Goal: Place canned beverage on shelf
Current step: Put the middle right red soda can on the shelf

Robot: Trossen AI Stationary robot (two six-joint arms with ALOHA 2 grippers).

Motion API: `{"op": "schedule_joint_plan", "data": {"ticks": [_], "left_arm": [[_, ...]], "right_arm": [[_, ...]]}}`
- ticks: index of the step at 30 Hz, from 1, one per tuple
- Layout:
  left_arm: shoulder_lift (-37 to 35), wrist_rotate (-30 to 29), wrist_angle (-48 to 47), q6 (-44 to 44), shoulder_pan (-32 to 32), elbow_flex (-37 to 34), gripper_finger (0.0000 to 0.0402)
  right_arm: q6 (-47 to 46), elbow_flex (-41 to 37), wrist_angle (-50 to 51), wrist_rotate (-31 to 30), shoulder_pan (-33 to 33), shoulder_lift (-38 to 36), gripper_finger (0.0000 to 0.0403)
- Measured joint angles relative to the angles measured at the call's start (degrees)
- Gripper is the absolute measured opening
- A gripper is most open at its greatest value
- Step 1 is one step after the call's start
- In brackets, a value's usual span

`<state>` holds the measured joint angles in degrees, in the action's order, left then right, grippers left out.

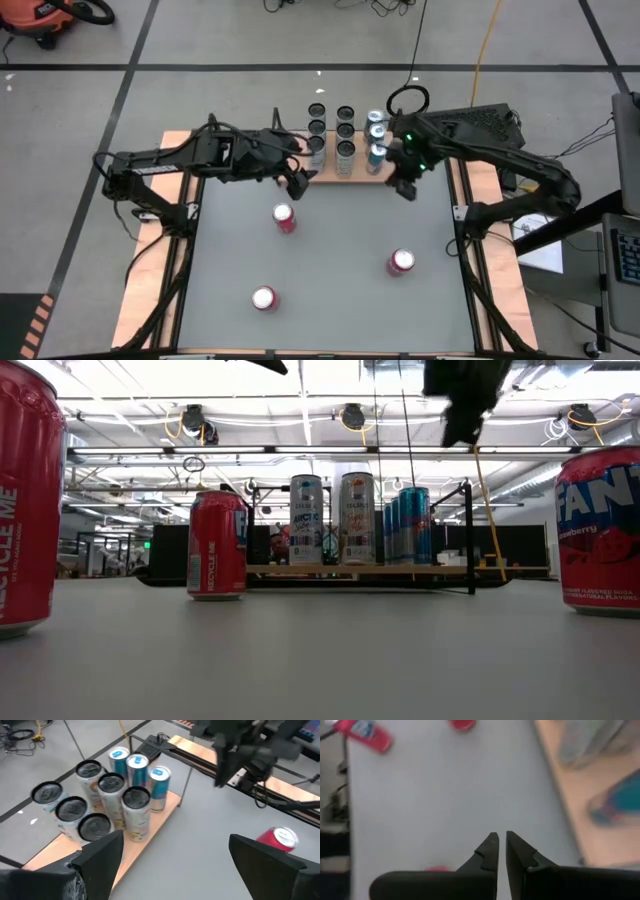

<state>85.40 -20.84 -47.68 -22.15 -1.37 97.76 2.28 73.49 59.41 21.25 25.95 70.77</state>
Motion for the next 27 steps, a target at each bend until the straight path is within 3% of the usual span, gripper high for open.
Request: {"op": "schedule_joint_plan", "data": {"ticks": [5, 12, 27], "left_arm": [[0.0, 1.2, 0.0, -0.3, 3.0, 0.0, 0.0363], [0.0, 1.0, -1.4, -7.1, 7.5, 0.0, 0.0363], [1.5, -1.9, -0.9, -13.4, 11.3, 0.0, 0.0363]], "right_arm": [[-7.9, 3.3, 8.2, 0.0, -7.7, -4.0, 0.0], [-14.9, 3.7, 9.7, -0.3, -16.7, -8.6, 0.0], [-16.5, 3.7, 16.3, -5.8, -23.8, -13.4, 0.0]]}}
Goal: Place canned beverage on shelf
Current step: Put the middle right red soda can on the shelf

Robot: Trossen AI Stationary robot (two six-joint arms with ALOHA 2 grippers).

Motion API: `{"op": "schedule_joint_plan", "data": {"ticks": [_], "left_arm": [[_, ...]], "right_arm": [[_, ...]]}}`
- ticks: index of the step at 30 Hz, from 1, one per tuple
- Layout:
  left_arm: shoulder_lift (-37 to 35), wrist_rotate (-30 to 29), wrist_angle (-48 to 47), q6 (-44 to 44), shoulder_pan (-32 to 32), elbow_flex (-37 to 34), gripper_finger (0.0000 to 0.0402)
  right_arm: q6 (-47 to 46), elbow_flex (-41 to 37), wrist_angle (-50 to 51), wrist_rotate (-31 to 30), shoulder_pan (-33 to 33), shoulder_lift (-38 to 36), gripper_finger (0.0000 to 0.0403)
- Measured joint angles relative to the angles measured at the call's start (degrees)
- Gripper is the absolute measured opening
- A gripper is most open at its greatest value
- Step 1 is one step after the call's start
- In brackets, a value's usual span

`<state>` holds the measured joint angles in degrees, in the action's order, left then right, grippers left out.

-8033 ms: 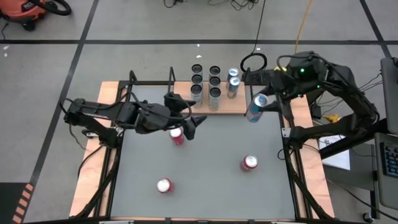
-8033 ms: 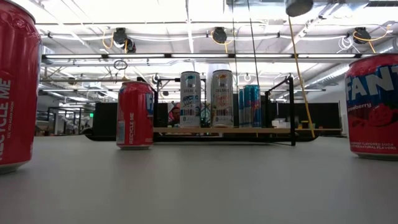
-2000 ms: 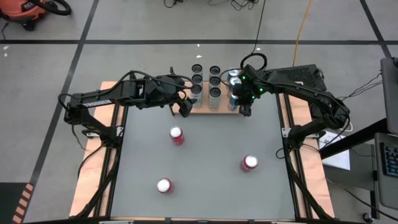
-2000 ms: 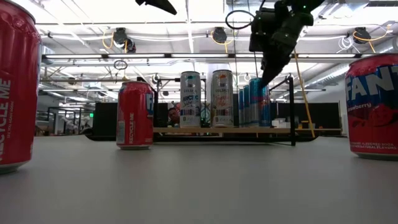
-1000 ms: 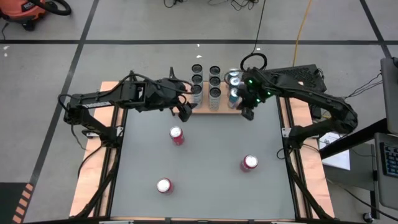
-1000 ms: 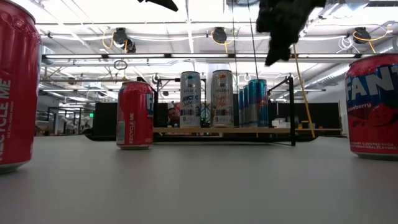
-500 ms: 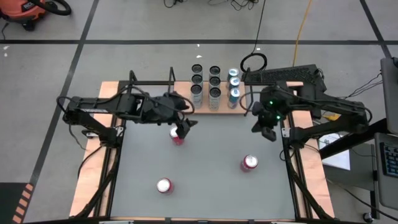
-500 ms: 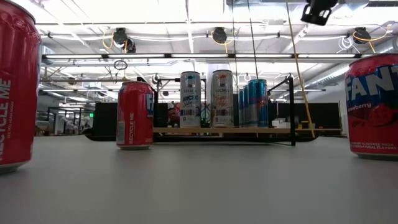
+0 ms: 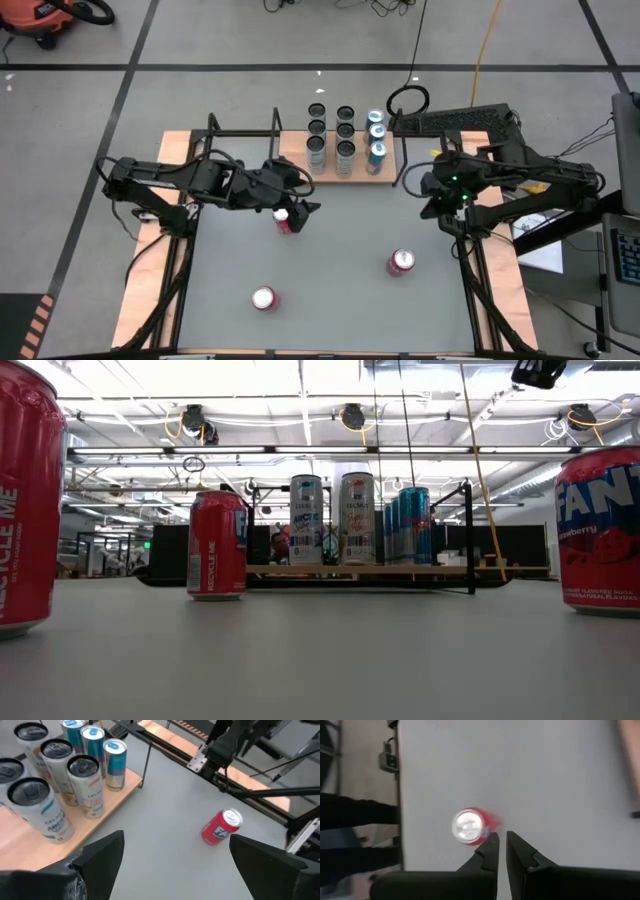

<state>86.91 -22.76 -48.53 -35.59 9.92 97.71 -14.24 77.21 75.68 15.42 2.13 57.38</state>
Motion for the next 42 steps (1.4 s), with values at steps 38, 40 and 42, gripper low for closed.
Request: {"op": "schedule_joint_plan", "data": {"ticks": [38, 40, 42], "left_arm": [[0.2, 3.4, -8.9, 2.9, 3.3, 0.0, 0.0363], [0.2, 3.4, -9.1, 3.0, 3.3, 0.0, 0.0363], [0.2, 3.4, -9.1, 3.0, 3.3, 0.0, 0.0363]], "right_arm": [[-27.9, -15.4, -18.9, -9.0, -21.0, 9.1, 0.0394], [-29.5, -16.6, -20.1, -9.5, -22.0, 9.0, 0.0394], [-29.5, -17.9, -20.7, -10.4, -22.8, 9.0, 0.0394]]}}
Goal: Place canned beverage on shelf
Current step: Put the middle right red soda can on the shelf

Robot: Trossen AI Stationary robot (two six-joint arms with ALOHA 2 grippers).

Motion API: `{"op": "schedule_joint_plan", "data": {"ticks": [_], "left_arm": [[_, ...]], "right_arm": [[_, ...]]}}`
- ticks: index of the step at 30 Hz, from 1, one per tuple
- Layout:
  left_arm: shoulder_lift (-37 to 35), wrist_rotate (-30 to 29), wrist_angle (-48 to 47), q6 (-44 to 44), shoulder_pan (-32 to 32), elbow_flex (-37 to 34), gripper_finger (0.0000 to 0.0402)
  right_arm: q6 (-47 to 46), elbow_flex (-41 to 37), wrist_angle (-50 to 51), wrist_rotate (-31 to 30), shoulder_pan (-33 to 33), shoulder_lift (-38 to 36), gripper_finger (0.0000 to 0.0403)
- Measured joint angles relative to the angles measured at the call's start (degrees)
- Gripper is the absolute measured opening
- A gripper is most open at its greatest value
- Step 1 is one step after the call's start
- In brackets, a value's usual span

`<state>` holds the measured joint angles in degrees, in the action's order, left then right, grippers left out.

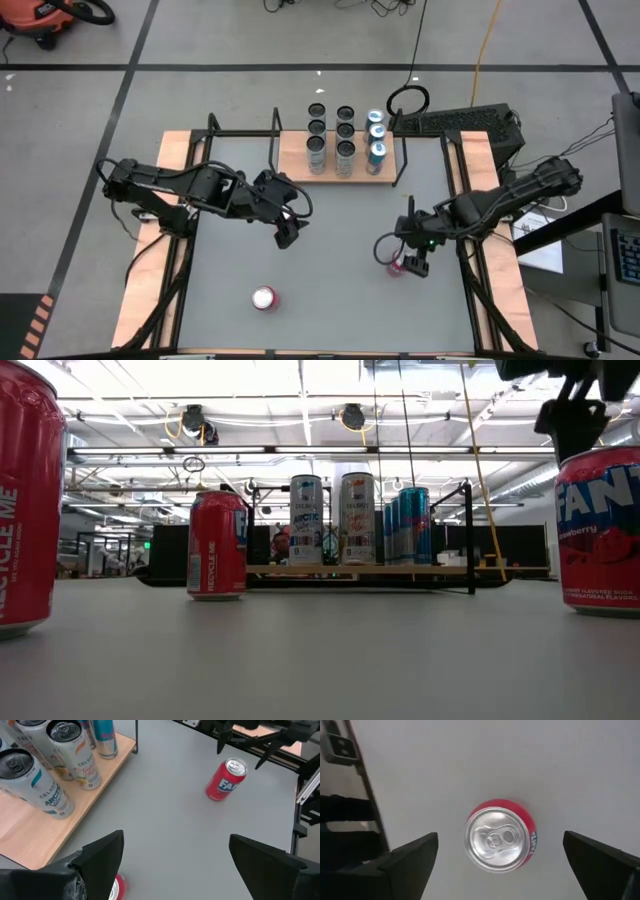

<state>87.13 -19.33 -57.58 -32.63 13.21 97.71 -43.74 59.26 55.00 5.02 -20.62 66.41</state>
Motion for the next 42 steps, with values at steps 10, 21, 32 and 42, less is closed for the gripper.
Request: {"op": "schedule_joint_plan", "data": {"ticks": [10, 21, 32, 42], "left_arm": [[0.0, 0.0, -0.1, 0.2, -0.5, 0.0, 0.0363], [-0.1, 0.7, -2.1, 1.5, -0.5, -1.5, 0.0363], [-0.1, 0.1, -2.5, -1.4, -0.4, -1.6, 0.0363], [-0.1, -1.5, -2.5, -1.4, -0.5, -1.6, 0.0363]], "right_arm": [[2.6, -6.6, -5.4, -0.8, -0.9, 0.0, 0.0394], [6.7, -11.6, -13.8, -2.3, -2.4, 3.1, 0.0393], [6.4, -11.0, -16.6, -2.1, -2.4, 9.2, 0.0338], [3.9, -10.9, -16.2, 1.0, -2.3, 7.2, 0.0257]]}}
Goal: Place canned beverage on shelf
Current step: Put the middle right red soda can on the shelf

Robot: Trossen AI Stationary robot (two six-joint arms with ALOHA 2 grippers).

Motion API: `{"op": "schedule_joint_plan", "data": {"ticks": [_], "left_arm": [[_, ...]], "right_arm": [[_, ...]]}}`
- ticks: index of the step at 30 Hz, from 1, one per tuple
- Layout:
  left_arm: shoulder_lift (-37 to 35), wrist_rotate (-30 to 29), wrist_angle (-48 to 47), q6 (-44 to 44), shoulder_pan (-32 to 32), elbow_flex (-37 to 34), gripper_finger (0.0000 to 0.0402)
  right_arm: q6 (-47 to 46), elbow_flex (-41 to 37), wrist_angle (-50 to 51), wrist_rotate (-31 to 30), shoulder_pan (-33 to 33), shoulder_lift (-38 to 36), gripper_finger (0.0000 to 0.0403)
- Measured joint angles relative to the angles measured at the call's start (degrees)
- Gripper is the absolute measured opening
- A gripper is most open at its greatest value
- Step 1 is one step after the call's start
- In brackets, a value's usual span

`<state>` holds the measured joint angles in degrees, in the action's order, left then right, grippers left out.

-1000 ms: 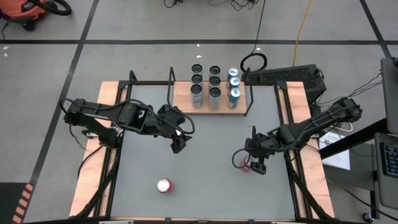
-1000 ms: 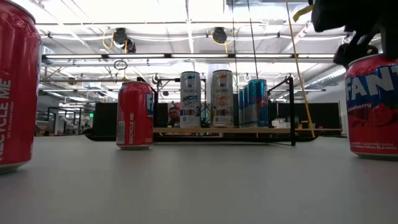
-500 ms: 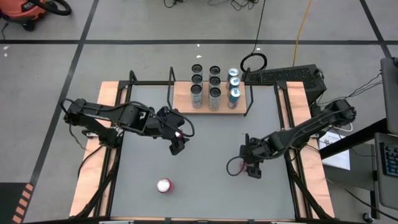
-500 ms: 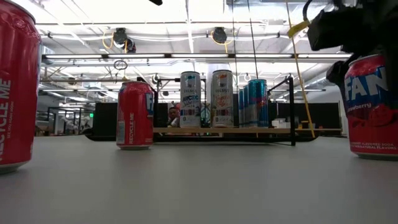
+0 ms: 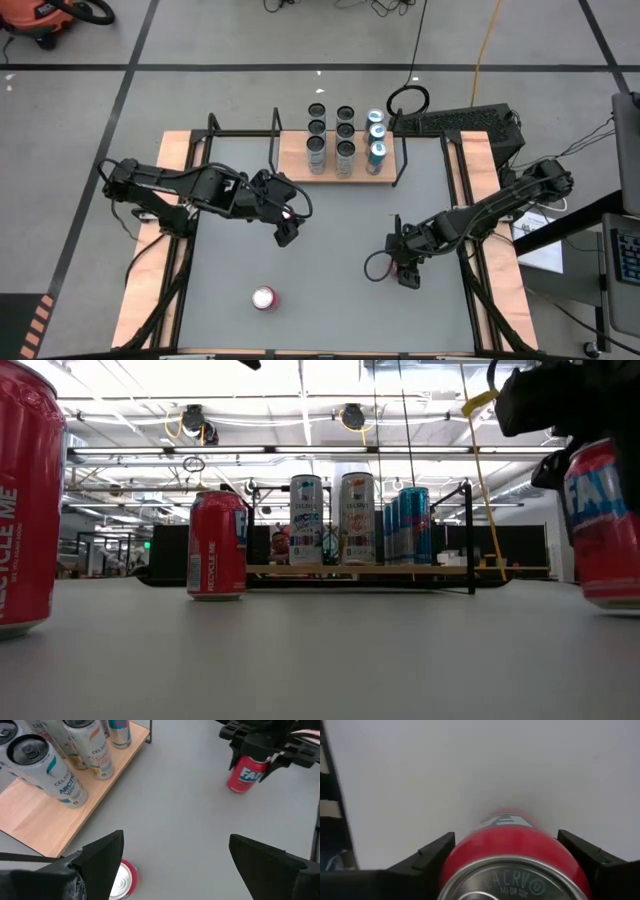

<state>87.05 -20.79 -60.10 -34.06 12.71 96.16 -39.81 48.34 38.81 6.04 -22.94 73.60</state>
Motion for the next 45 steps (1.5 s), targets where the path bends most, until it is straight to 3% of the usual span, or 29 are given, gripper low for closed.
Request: {"op": "schedule_joint_plan", "data": {"ticks": [7, 14, 17, 22, 28, 38, 45], "left_arm": [[0.0, -0.7, 0.3, -0.1, 0.0, 0.0, 0.0363], [0.0, 1.1, 6.1, 0.0, 0.0, 0.0, 0.0363], [0.0, 5.7, 10.3, 1.0, 0.0, 0.0, 0.0363], [0.0, 18.8, 20.4, 1.3, -1.0, 0.0, 0.0363], [-0.4, 28.2, 27.3, 2.0, -6.0, 0.0, 0.0363], [0.0, 32.4, 31.3, 10.4, -17.2, 0.0, 0.0364], [2.1, 42.8, 35.7, 12.3, -23.2, 0.0, 0.0364]], "right_arm": [[-0.5, 2.8, 1.8, 0.2, 0.2, -1.7, 0.0263], [5.9, 14.7, 4.8, 1.5, 3.3, -1.8, 0.026], [9.8, 20.8, 5.7, 1.6, 5.6, -1.8, 0.026], [17.5, 31.3, 7.4, 1.5, 10.5, -1.8, 0.026], [26.8, 40.2, 6.1, 1.5, 17.1, -1.8, 0.0259], [37.8, 43.6, 2.5, 3.5, 25.2, -1.6, 0.0259], [40.4, 43.6, -2.9, 9.8, 30.2, 1.0, 0.0259]]}}
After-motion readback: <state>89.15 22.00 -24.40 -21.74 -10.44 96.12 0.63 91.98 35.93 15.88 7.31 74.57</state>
